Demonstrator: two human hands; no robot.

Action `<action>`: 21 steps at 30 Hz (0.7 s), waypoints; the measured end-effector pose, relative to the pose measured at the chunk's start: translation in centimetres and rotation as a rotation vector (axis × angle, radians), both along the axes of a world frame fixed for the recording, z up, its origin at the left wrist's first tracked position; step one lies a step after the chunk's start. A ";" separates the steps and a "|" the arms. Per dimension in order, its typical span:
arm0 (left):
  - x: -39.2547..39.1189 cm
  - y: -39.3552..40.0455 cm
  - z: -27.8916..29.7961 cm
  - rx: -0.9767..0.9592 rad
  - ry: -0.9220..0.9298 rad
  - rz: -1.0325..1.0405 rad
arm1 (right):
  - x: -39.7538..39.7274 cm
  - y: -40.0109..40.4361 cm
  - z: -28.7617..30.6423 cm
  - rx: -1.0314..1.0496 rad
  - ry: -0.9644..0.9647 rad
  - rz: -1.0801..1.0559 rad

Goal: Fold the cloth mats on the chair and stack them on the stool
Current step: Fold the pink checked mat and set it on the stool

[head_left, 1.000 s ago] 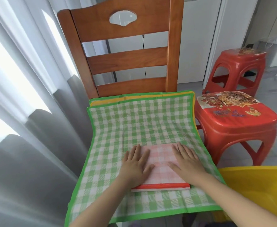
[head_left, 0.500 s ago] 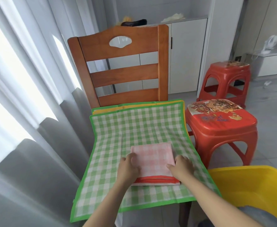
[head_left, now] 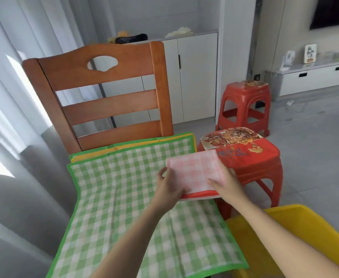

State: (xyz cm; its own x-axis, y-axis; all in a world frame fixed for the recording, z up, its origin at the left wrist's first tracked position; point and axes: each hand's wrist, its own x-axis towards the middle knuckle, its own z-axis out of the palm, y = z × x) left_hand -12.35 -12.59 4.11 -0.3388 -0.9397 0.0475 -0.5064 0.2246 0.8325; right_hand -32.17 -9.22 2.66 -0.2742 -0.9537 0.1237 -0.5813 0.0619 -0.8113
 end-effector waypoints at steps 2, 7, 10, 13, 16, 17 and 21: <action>-2.7 -1.7 -0.1 -0.036 -0.023 -0.033 | -2.4 -1.3 0.0 0.041 0.045 -0.026; -9.9 -6.0 -1.0 -0.138 -0.075 -0.110 | -8.9 -4.9 -0.3 0.033 0.142 -0.085; -13.8 -8.3 -2.2 -0.140 -0.051 -0.106 | -12.5 -7.2 -1.0 0.042 0.212 -0.085; -16.7 -10.1 -4.0 -0.078 -0.012 -0.076 | -15.3 -9.2 -2.6 0.071 0.246 -0.076; -18.5 -11.7 -5.5 -0.042 -0.078 -0.039 | -17.0 -10.8 -3.9 0.086 0.270 -0.097; -18.9 -12.2 -6.0 -0.036 -0.104 -0.028 | -17.4 -11.3 -4.2 0.096 0.310 -0.115; -19.5 -14.1 -6.9 -0.056 -0.169 -0.028 | -17.8 -11.9 -5.1 0.227 0.646 -0.161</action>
State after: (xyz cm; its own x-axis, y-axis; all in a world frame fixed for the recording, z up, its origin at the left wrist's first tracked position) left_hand -31.85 -26.67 -2.74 -0.3727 -0.9271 0.0395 -0.6311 0.2844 0.7217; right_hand -49.94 -21.12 -2.42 -0.3524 -0.9291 0.1125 -0.9122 0.3141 -0.2631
